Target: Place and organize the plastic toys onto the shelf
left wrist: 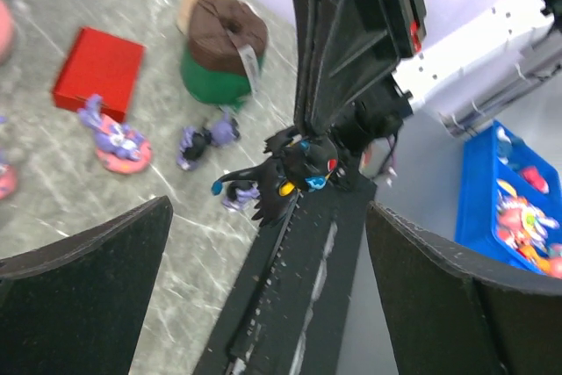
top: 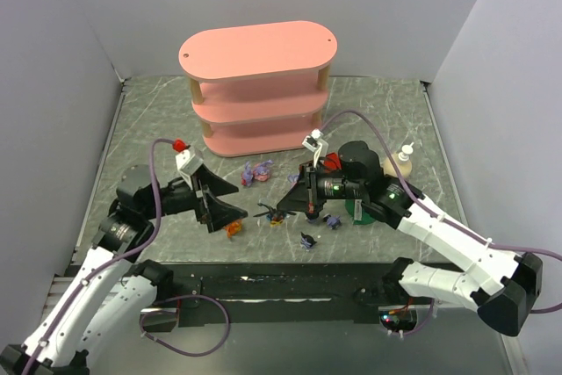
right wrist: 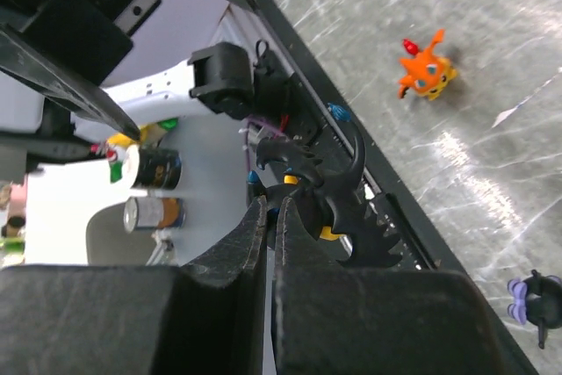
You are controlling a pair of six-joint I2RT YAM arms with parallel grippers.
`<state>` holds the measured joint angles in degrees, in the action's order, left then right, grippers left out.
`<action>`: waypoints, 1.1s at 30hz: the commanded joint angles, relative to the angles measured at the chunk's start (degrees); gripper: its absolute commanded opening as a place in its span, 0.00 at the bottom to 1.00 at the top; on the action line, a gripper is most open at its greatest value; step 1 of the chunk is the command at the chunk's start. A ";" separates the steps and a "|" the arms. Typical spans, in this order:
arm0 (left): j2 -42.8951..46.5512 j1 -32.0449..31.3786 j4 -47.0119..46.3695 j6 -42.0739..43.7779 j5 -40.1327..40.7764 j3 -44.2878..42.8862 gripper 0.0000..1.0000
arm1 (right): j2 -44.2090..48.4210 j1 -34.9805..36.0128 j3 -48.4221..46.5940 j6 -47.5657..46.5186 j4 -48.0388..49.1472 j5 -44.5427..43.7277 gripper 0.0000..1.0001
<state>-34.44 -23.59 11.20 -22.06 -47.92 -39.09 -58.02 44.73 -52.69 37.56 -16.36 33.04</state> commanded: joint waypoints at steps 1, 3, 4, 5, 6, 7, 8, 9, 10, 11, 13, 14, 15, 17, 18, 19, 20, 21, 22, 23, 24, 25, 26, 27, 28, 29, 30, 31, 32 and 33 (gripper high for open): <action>-2.38 -4.60 -1.18 0.10 2.48 -0.11 0.96 | -0.51 -0.17 -3.39 -0.38 2.56 4.14 0.00; -3.44 -6.72 0.30 0.00 5.81 -0.46 0.93 | -0.87 -0.17 -3.74 -0.21 2.74 4.23 0.00; -4.40 -8.82 1.01 0.27 7.13 -0.89 0.91 | -0.87 -0.26 -3.74 -0.47 2.65 4.05 0.00; -4.76 -9.88 2.49 0.44 8.45 -1.07 0.90 | -0.95 -0.17 -4.00 -0.38 2.56 4.05 0.00; -5.02 -10.85 2.86 0.44 10.89 -1.34 0.88 | -1.04 -0.26 -4.09 -0.38 2.56 3.97 0.00; -5.38 -12.42 3.03 0.62 11.53 -1.43 0.87 | -1.04 -0.26 -4.27 -0.30 2.56 4.05 0.00; -5.55 -13.22 3.12 0.71 11.88 -1.51 0.86 | -1.13 -0.26 -4.44 -0.30 2.47 4.14 0.00; -5.82 -13.84 3.21 0.62 12.41 -1.51 0.84 | -1.22 -0.26 -4.53 -0.38 2.04 4.23 0.00; -5.99 -15.15 3.47 0.79 12.85 -1.69 0.84 | -1.39 -0.17 -4.70 -0.38 2.03 4.40 0.00; -6.34 -15.86 3.65 1.06 13.11 -1.78 0.81 | -1.39 -0.17 -4.79 -0.47 1.86 4.32 0.00; -7.31 -17.35 5.23 1.67 15.13 -2.48 0.80 | -1.22 -0.26 -4.97 -0.65 1.51 4.32 0.00; -7.66 -17.71 5.49 1.76 15.57 -2.57 0.79 | -1.22 -0.17 -4.88 -0.65 1.42 4.40 0.00; -7.93 -18.41 5.85 1.85 15.93 -2.74 0.76 | -1.31 -0.26 -4.97 -0.73 1.33 4.49 0.00; -8.19 -18.85 5.85 1.94 16.63 -3.18 0.72 | -1.22 -0.26 -4.79 -0.74 1.33 4.75 0.00; -8.19 -19.12 5.76 1.85 16.81 -3.18 0.68 | -1.39 -0.26 -4.71 -0.82 1.33 4.84 0.00; -8.10 -19.29 5.50 1.68 16.98 -3.27 0.66 | -1.39 -0.26 -4.53 -0.82 1.42 4.84 0.00; -8.19 -19.38 5.32 1.67 17.16 -3.27 0.66 | -1.31 -0.26 -4.36 -0.74 1.59 5.02 0.00; -8.28 -19.64 5.23 1.41 17.42 -3.27 0.66 | -1.31 -0.26 -4.27 -0.73 1.68 5.28 0.00; -8.28 -19.73 5.15 1.32 17.68 -3.36 0.65 | -1.39 -0.26 -4.27 -0.65 1.60 5.37 0.00; -8.37 -19.82 5.15 1.24 17.86 -3.45 0.65 | -1.57 -0.26 -4.27 -0.91 1.42 5.37 0.00; -8.54 -20.00 5.15 1.32 17.78 -3.53 0.64 | -1.57 -0.17 -4.18 -0.91 1.24 5.28 0.00; -8.72 -20.09 5.06 1.32 17.77 -3.54 0.63 | -1.57 -0.26 -4.09 -0.91 1.33 5.28 0.00; -8.72 -20.09 5.06 1.32 17.95 -3.62 0.63 | -1.66 -0.17 -4.00 -1.00 1.24 5.37 0.00; -8.98 -20.17 5.06 1.41 17.95 -3.62 0.61 | -1.83 -0.17 -4.00 -1.00 1.16 5.46 0.00; -9.07 -20.26 5.23 1.50 18.12 -3.71 0.60 | -1.92 -0.26 -4.00 -1.17 1.07 5.55 0.00; -9.16 -20.26 5.84 1.59 18.91 -3.89 0.57 | -2.01 -0.17 -4.18 -1.26 0.89 5.55 0.00; -9.33 -20.35 6.02 1.76 19.27 -4.06 0.56 | -2.18 -0.26 -4.18 -1.35 0.89 5.37 0.00; -9.42 -20.44 6.29 1.76 19.70 -4.15 0.55 | -2.19 -0.26 -4.09 -1.26 0.89 5.46 0.00; -9.42 -20.44 6.38 1.76 20.06 -4.15 0.56 | -2.36 -0.26 -4.09 -1.26 0.89 5.55 0.00; -9.51 -20.44 6.64 1.67 20.84 -4.15 0.59 | -2.36 -0.26 -4.18 -1.35 0.89 5.55 0.00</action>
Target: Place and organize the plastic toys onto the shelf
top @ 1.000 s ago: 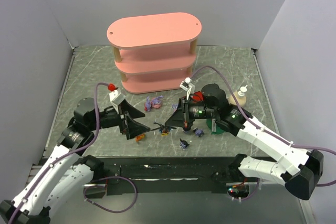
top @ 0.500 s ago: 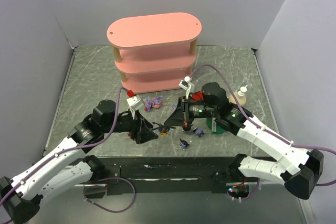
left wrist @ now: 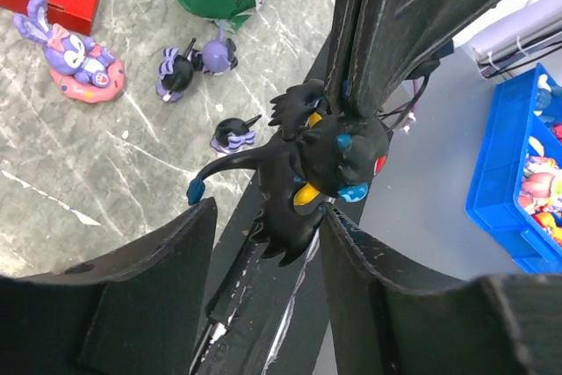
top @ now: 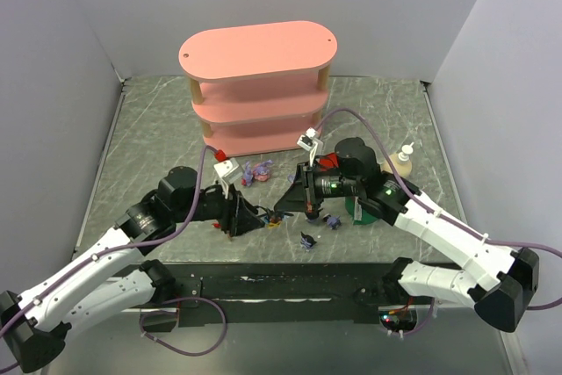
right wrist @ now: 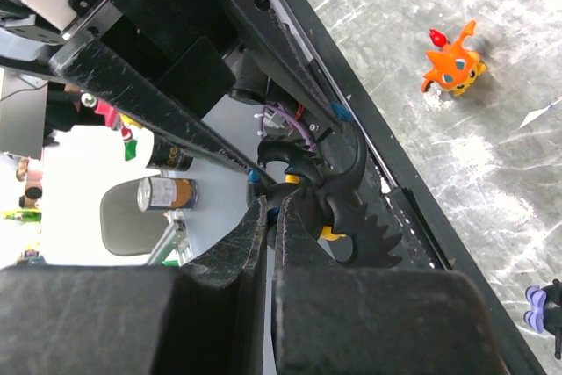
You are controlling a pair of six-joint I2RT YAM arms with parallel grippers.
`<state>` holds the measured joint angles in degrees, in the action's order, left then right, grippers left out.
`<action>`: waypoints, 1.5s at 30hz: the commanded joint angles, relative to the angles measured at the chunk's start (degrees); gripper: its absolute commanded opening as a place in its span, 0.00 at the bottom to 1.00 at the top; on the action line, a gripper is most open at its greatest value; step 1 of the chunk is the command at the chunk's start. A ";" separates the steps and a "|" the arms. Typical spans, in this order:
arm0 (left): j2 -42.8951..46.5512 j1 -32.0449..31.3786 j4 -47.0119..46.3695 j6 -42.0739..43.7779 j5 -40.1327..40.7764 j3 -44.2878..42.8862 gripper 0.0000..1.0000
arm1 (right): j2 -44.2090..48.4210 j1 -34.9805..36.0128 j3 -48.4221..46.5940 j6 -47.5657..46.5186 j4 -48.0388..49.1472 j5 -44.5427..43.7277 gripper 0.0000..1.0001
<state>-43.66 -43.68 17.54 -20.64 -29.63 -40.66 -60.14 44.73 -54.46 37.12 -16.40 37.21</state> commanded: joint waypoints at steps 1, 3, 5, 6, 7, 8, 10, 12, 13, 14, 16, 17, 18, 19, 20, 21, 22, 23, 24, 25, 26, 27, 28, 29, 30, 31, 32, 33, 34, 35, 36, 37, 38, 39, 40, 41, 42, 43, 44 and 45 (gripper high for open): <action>-0.20 -0.35 0.30 0.25 3.17 -2.75 0.64 | -0.42 -0.26 -2.50 -0.91 0.50 1.29 0.00; -0.02 -0.44 1.00 0.43 5.35 -3.10 0.75 | -0.42 -0.26 -2.50 -1.18 0.32 1.20 0.00; 0.24 -0.44 1.44 0.95 5.55 -3.28 0.77 | -0.42 -0.17 -2.67 -1.18 -0.21 1.11 0.00; 0.50 -0.44 1.62 1.22 5.28 -3.37 0.77 | -0.50 -0.17 -2.67 -1.26 -0.38 1.02 0.00; 0.42 -0.53 1.45 1.31 4.93 -3.28 0.75 | -0.51 -0.26 -2.85 -1.26 -0.73 1.02 0.00; 0.50 -0.61 1.36 1.39 4.67 -3.28 0.72 | -0.59 -0.17 -2.94 -1.35 -0.91 1.02 0.00; 0.07 -0.70 1.36 1.48 3.79 -3.28 0.68 | -0.59 -0.17 -3.11 -1.44 -1.08 1.02 0.00; -0.46 -1.14 1.53 1.66 3.79 -3.54 0.59 | -0.59 -0.26 -3.02 -1.44 -1.17 1.11 0.00; -0.64 -1.23 1.62 1.66 3.87 -3.54 0.56 | -0.68 -0.26 -2.94 -1.27 -1.09 1.20 0.00; -0.72 -1.41 1.71 1.75 3.79 -3.63 0.50 | -0.59 -0.17 -2.76 -1.35 -0.83 1.28 0.00; -1.08 -1.76 1.71 1.83 3.61 -3.72 0.47 | -0.59 -0.26 -2.67 -1.00 -0.65 1.46 0.00; -1.25 -1.85 1.71 1.84 3.52 -3.72 0.42 | -0.68 -0.26 -2.50 -1.00 -0.56 1.37 0.00; -1.25 -2.19 1.71 1.75 3.61 -3.72 0.40 | -0.68 -0.26 -2.50 -0.91 -0.21 1.37 0.00; -1.17 -2.28 1.71 1.75 3.87 -3.72 0.37 | -0.77 -0.26 -2.32 -0.74 -0.12 1.46 0.00; -1.16 -2.37 1.71 1.66 4.22 -3.72 0.30 | -0.77 -0.17 -2.32 -0.65 0.05 1.46 0.00; -0.99 -2.46 1.71 1.57 4.31 -3.72 0.28 | -0.86 -0.26 -2.23 -0.56 0.40 1.46 0.00; -1.08 -2.55 1.62 1.48 4.49 -3.63 0.26 | -0.94 -0.26 -2.15 -0.39 0.49 1.37 0.00; -0.82 -2.64 1.53 1.48 4.66 -3.63 0.20 | -1.03 -0.26 -2.06 -0.21 0.76 1.37 0.00; -0.81 -2.72 1.62 1.40 5.10 -3.63 0.17 | -1.03 -0.26 -1.88 -0.04 1.37 1.37 0.00; -0.81 -2.73 1.62 1.40 5.37 -3.63 0.14 | -1.12 -0.26 -1.79 0.23 1.55 1.29 0.00; -0.73 -2.81 1.62 1.31 5.63 -3.55 0.08 | -1.21 -0.26 -1.71 0.49 2.07 1.28 0.00; -0.55 -2.90 1.62 1.22 6.24 -3.54 0.06 | -1.30 -0.17 -1.53 1.10 2.43 1.37 0.00; -0.55 -2.90 1.71 1.31 6.42 -3.54 0.03 | -1.30 -0.17 -1.44 1.37 3.04 1.37 0.00; -0.29 -2.90 1.71 1.31 6.60 -3.54 0.01 | -1.38 -0.26 -1.44 1.81 3.39 1.37 0.00; -0.20 -2.99 1.79 1.39 6.86 -3.63 0.01 | -1.56 -0.26 -1.44 2.07 3.57 1.37 0.00; -0.11 -3.08 1.88 1.48 6.86 -3.72 0.01 | -1.65 -0.26 -1.44 2.34 3.83 1.37 0.00; 0.06 -3.16 1.88 1.66 6.86 -3.81 0.01 | -1.65 -0.26 -1.44 2.77 3.84 1.29 0.00; 0.07 -3.25 1.97 1.75 6.95 -3.81 0.01 | -1.91 -0.17 -1.70 2.87 3.84 1.20 0.00; 0.24 -3.34 2.06 1.92 7.04 -3.89 0.06 | -2.00 -0.26 -1.79 2.95 3.49 1.11 0.00; 0.42 -3.43 2.06 2.10 7.04 -4.07 0.13 | -2.09 -0.26 -1.97 3.04 3.22 1.11 0.00; 0.42 -3.52 2.15 2.27 6.69 -4.16 0.21 | -2.17 -0.17 -2.23 3.13 3.05 1.02 0.00; 0.59 -3.60 2.15 2.45 6.08 -4.16 0.34 | -2.18 -0.26 -2.32 3.30 2.70 0.93 0.00; 0.59 -3.87 2.15 2.71 5.90 -4.16 0.39 | -2.26 -0.34 -2.41 3.31 2.52 0.85 0.00; 0.68 -3.95 2.23 2.80 5.55 -4.16 0.43 | -2.26 -0.35 -2.50 3.39 2.34 0.85 0.00; 0.77 -4.13 2.32 2.89 5.46 -4.25 0.49 | -2.26 -0.35 -2.41 3.39 2.25 0.76 0.00; 0.86 -4.31 2.32 3.06 5.28 -4.25 0.51 | -2.00 -0.43 -2.41 3.65 2.34 0.84 0.00; 1.03 -4.39 2.41 3.07 5.28 -4.25 0.51 | -1.91 -0.43 -2.15 3.74 2.34 0.85 0.00; 1.03 -4.48 2.41 3.07 5.19 -4.25 0.51 | -1.82 -0.52 -2.06 3.75 2.43 0.93 0.00; 1.21 -4.48 2.24 3.07 4.85 -4.25 0.50 | -1.56 -0.52 -1.97 4.01 2.60 1.02 0.00; 1.30 -4.57 2.06 3.07 4.58 -4.16 0.49 | -1.39 -0.52 -1.53 4.10 2.95 1.11 0.00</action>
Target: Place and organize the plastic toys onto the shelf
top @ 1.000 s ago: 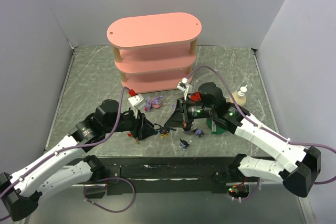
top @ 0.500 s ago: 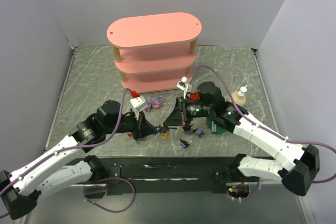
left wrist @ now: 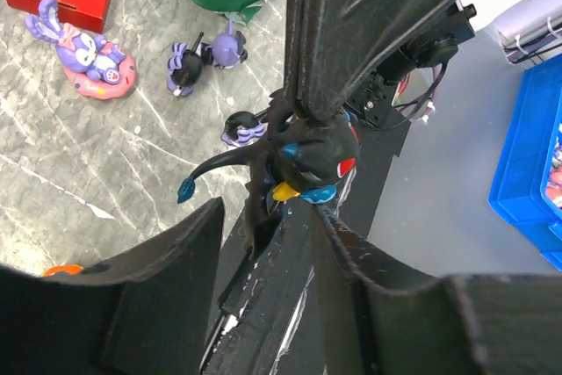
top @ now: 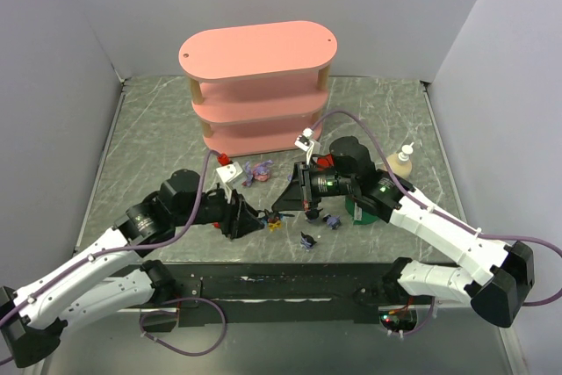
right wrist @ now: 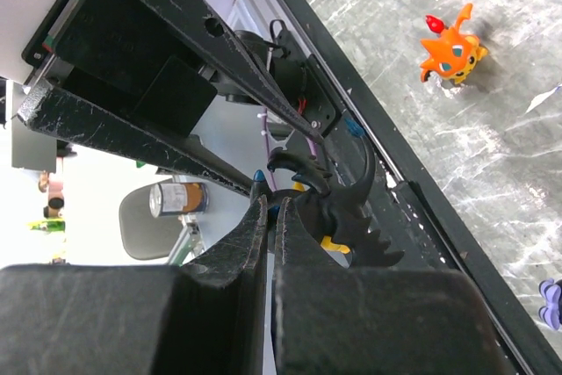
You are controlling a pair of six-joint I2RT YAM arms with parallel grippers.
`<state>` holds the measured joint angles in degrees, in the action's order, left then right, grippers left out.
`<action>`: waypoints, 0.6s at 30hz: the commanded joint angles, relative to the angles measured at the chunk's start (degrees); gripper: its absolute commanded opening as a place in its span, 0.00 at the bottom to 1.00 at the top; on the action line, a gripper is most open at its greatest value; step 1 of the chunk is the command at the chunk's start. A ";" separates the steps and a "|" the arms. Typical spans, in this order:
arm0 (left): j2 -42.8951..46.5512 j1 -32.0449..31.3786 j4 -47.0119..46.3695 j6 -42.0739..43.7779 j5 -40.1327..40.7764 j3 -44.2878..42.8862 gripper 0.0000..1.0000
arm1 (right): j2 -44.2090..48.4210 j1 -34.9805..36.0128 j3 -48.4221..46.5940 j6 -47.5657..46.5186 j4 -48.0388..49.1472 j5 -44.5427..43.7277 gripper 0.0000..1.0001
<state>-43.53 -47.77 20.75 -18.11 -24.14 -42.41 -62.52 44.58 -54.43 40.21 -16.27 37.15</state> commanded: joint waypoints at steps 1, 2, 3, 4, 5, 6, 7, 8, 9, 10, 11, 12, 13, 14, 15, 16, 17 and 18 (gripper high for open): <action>1.25 -0.48 -1.24 0.53 -1.17 -2.41 0.47 | 1.09 -0.46 -1.46 1.10 3.00 1.35 0.00; 1.43 -0.48 -1.50 0.53 -1.87 -2.32 0.46 | 1.17 -0.46 -1.38 1.36 3.09 1.52 0.00; 1.52 -0.48 -1.68 0.53 -2.05 -2.24 0.46 | 1.26 -0.46 -1.11 1.37 3.26 1.61 0.00; 1.60 -0.48 -1.77 0.44 -2.05 -2.15 0.43 | 1.26 -0.54 -1.03 1.54 3.44 1.79 0.00; 1.69 -0.57 -1.86 0.44 -1.96 -2.06 0.41 | 1.26 -0.37 -1.02 1.54 3.61 1.96 0.00; 1.78 -0.57 -1.94 0.44 -1.88 -2.06 0.39 | 1.26 -0.46 -0.85 1.63 3.79 2.05 0.00; 1.69 -0.48 -1.94 0.44 -1.70 -1.97 0.35 | 1.26 -0.46 -0.76 1.80 4.05 2.40 0.00; 1.43 -0.57 -1.86 0.44 -1.87 -1.97 0.33 | 1.26 -0.46 -0.67 1.98 4.14 2.40 0.00; 1.25 -0.57 -1.77 0.44 -1.96 -1.97 0.31 | 1.26 -0.37 -0.67 1.98 4.58 2.49 0.00; 1.08 -0.66 -1.77 0.44 -1.88 -2.06 0.27 | 1.26 -0.46 -0.59 2.24 4.76 2.67 0.00; 0.82 -0.66 -1.51 0.62 -1.79 -2.23 0.23 | 1.26 -0.46 -0.58 2.42 5.02 2.93 0.00; 0.64 -0.75 -1.07 0.71 -1.18 -2.41 0.19 | 1.09 -0.54 -0.58 2.51 5.11 2.93 0.00; 0.38 -0.92 -0.89 0.88 -0.30 -2.67 0.09 | 1.09 -0.46 -0.58 2.51 5.20 3.02 0.00; 0.37 -0.92 -0.63 0.88 0.66 -2.85 0.02 | 1.00 -0.54 -0.58 2.42 5.29 2.85 0.00; 0.29 -0.92 -0.37 0.88 2.50 -2.94 0.01 | 1.00 -0.54 -0.58 2.51 5.29 2.84 0.00; 0.29 -1.01 -0.36 0.71 3.48 -3.20 0.01 | 1.00 -0.54 -0.50 2.60 5.37 2.50 0.00; 0.20 -1.01 -0.36 0.62 4.27 -3.29 0.01 | 1.26 -0.54 -0.15 2.60 5.64 1.97 0.00; 0.20 -1.01 -0.36 0.62 4.97 -3.38 0.01 | 1.44 -0.63 0.03 2.68 5.64 1.53 0.00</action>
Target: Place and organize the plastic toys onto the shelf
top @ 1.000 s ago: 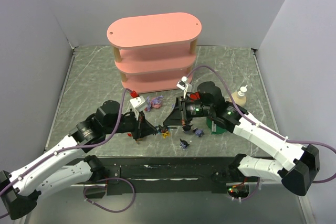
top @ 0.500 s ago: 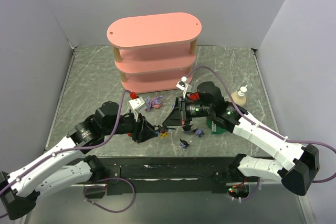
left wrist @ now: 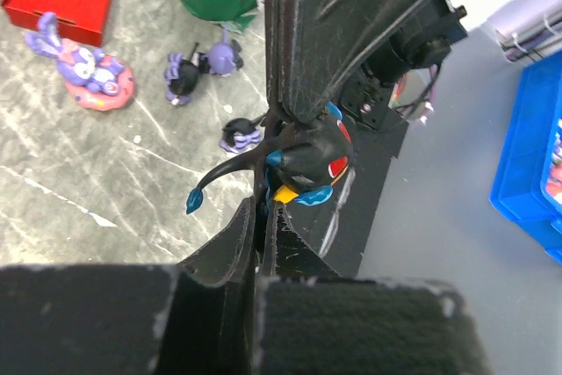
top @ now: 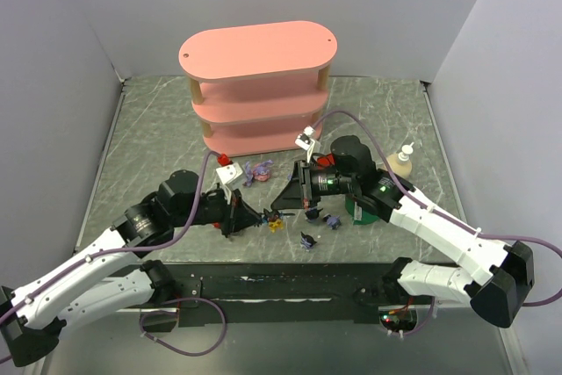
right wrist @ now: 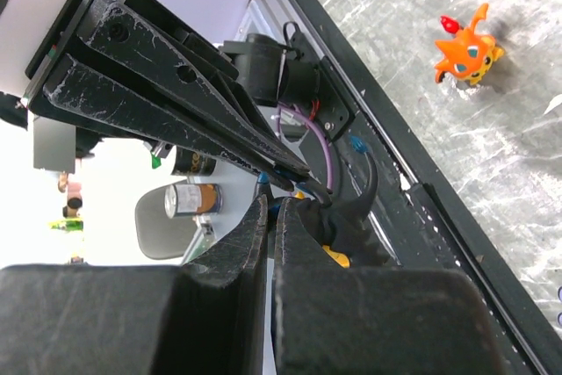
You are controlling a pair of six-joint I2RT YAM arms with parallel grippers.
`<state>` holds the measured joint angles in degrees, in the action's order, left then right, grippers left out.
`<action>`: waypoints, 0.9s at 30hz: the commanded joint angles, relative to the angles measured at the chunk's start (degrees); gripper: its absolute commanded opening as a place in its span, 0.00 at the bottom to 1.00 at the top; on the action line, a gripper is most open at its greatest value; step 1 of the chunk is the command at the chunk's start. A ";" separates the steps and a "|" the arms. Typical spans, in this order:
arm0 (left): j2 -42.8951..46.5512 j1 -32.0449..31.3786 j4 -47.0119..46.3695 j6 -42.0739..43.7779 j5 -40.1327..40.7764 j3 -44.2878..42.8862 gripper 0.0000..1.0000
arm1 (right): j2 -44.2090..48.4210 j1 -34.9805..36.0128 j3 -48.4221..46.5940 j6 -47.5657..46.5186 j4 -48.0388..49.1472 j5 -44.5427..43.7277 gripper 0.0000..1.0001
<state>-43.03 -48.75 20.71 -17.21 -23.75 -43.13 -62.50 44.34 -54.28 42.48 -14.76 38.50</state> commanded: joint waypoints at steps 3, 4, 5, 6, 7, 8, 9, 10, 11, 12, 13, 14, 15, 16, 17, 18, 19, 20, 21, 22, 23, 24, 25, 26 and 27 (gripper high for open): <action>0.31 -0.03 -0.58 -0.45 6.96 -2.83 0.01 | 1.85 -0.39 0.05 0.06 4.04 -1.23 0.00; 0.75 -0.03 -0.84 -0.37 7.48 -2.92 0.01 | 1.86 -0.48 0.05 -0.20 4.13 -1.41 0.00; 0.92 -0.03 -1.02 -0.28 7.57 -3.01 0.01 | 1.86 -0.48 0.05 -0.03 4.39 -1.67 0.00; 1.19 -0.03 -1.20 -0.19 7.75 -3.01 0.01 | 1.86 -0.48 0.05 -0.11 4.39 -2.28 0.00; 1.62 -0.03 -1.46 -0.19 7.84 -3.09 0.01 | 1.77 -0.39 -0.03 -0.46 4.31 -2.64 0.00; 1.89 -0.03 -1.81 -0.10 8.10 -3.18 0.01 | 1.68 -0.48 0.05 -0.64 4.31 -2.99 0.04; 2.07 -0.03 -1.90 -0.02 8.19 -3.27 0.01 | 1.77 -0.48 0.05 -0.73 4.48 -3.34 0.16; 2.33 -0.11 -2.07 -0.01 8.45 -3.45 0.01 | 1.85 -0.48 0.14 -0.99 4.39 -4.39 0.24; 2.51 -0.12 -2.25 0.07 8.72 -3.53 0.01 | 1.94 -0.48 0.23 -1.08 4.48 -5.01 0.28; 2.59 -0.12 -2.34 0.16 8.89 -3.54 0.01 | 2.03 -0.48 0.40 -1.43 4.39 -5.88 0.39; 2.51 -0.12 -2.34 0.34 8.98 -3.62 0.01 | 2.47 -0.39 0.49 -1.70 4.31 -7.37 0.47; 2.51 -0.12 -2.51 0.42 9.16 -3.71 0.01 | 2.73 -0.39 0.93 -1.87 4.65 -8.43 0.56; 2.25 -0.12 -2.78 0.43 9.33 -3.89 0.01 | 3.17 -0.57 1.28 -1.96 5.09 -9.14 0.70; 1.72 -0.12 -2.87 0.69 9.51 -4.32 0.01 | 3.78 -0.57 1.63 -2.05 5.88 -9.84 0.75; 1.46 -0.12 -2.95 0.78 9.51 -4.59 0.01 | 3.96 -0.48 2.16 -2.31 5.97 -11.24 0.77; 1.19 -0.12 -3.04 0.78 10.03 -4.85 0.01 | 4.31 -0.57 2.25 -2.49 5.89 -11.86 0.82; 0.58 -0.12 -3.04 0.78 10.38 -5.11 0.01 | 4.66 -0.83 2.16 -2.92 5.45 -12.74 0.84; 0.31 -0.12 -3.13 0.78 10.56 -5.20 0.01 | 5.02 -0.83 2.34 -3.10 5.27 -13.97 0.86; -0.04 -0.12 -3.13 0.78 11.09 -5.29 0.01 | 5.54 -0.83 2.51 -3.28 4.75 -15.20 0.88; -0.48 -0.03 -3.04 0.60 12.48 -5.38 0.01 | 6.59 -1.09 2.69 -3.45 4.31 -16.34 0.89; -0.57 -0.11 -2.87 0.51 13.54 -5.38 0.01 | 7.30 -1.36 3.47 -3.72 3.78 -17.40 0.89; -0.57 -0.12 -2.69 0.34 14.77 -5.29 0.01 | 8.17 -1.53 4.09 -3.98 3.52 -19.76 0.89; -0.57 -0.12 -2.34 0.08 17.31 -5.29 0.01 | 9.84 -1.80 4.53 -4.16 3.25 -20.82 0.89; -0.57 -0.12 -2.34 -0.19 18.64 -5.21 0.01 | 10.81 -2.32 5.58 -4.42 2.38 -22.23 0.89; -0.66 -0.12 -2.34 -0.54 20.13 -5.12 0.01 | 11.78 -2.59 6.11 -4.68 2.02 -24.33 0.89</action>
<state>-43.66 -48.88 20.53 -17.23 -10.70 -46.26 -55.66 43.13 -50.13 39.68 -11.64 22.61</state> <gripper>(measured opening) 0.044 0.893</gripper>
